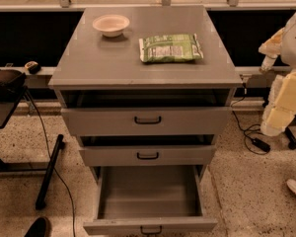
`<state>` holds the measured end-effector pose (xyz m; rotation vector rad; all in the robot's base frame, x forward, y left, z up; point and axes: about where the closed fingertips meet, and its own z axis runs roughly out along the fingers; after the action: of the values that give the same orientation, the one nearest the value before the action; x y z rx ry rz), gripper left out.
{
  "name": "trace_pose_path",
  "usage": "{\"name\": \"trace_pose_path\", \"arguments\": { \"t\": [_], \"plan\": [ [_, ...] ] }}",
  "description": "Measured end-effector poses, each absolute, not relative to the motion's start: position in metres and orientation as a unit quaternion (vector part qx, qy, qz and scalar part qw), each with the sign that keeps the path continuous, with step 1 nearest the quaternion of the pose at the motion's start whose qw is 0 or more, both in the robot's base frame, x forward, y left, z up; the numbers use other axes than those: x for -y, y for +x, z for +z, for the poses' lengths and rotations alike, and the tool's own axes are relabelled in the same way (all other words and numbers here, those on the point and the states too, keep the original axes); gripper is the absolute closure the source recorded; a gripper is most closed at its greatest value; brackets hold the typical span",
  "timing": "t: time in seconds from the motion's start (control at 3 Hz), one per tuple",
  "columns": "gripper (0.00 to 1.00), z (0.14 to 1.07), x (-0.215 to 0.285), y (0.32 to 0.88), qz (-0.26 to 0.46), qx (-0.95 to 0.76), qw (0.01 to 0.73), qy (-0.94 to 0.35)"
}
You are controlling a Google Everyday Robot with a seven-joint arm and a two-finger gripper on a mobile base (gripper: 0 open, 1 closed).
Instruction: Close bottom drawer
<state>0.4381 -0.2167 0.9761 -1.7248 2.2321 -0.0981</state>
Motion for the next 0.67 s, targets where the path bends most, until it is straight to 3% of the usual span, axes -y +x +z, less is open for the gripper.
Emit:
{"name": "trace_pose_path", "arguments": {
  "t": [0.67],
  "plan": [
    [0.0,0.94,0.208,0.44,0.0,-0.783,0.17,-0.598]
  ]
}}
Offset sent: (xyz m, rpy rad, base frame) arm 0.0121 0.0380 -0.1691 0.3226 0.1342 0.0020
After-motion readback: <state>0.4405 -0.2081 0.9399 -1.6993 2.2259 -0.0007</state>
